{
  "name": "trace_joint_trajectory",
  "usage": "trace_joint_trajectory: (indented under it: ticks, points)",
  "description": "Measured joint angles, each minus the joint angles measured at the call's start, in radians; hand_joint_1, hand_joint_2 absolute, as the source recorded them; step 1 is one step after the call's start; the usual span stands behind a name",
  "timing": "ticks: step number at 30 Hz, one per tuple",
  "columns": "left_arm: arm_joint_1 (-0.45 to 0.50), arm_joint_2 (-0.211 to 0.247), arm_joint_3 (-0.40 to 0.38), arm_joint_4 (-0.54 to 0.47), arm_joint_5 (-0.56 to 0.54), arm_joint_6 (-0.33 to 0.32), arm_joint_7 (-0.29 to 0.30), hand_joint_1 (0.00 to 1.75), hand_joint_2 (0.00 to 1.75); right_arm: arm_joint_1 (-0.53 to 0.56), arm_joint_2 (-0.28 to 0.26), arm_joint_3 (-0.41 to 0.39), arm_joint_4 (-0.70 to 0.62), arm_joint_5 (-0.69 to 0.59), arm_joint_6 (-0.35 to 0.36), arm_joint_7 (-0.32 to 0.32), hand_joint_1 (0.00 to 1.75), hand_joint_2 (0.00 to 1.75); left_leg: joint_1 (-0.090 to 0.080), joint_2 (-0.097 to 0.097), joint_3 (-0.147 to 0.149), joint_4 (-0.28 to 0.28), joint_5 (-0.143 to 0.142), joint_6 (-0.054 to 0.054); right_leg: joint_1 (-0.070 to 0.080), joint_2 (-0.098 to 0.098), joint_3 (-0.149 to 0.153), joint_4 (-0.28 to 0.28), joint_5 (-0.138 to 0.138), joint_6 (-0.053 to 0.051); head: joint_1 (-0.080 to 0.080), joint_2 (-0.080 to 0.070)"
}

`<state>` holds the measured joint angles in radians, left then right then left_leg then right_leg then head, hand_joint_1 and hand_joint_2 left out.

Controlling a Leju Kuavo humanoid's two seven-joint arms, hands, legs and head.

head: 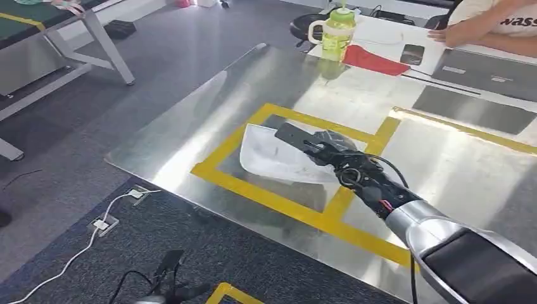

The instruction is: Take the parts from the cabinet and place them on the table.

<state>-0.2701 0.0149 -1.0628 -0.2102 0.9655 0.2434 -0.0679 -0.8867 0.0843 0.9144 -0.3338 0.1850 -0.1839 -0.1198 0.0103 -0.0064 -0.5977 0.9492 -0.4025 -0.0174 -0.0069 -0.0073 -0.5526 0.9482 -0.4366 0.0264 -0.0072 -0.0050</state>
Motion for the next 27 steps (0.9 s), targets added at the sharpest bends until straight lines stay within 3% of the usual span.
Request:
trace_joint_trajectory:
  ticks: [27]
  points:
    - [-0.005, -0.002, 0.0, 0.0, -0.007, 0.013, -0.024, 0.0, 1.75, -0.007, 0.077, 0.0, -0.017, 0.031, 0.024, -0.04, 1.75, 1.75, 0.0, 0.0, 0.0, 0.0, 0.0, 0.0, 0.0, 0.0, 0.0, 0.0, 0.0, 0.0, 0.0, 0.0]
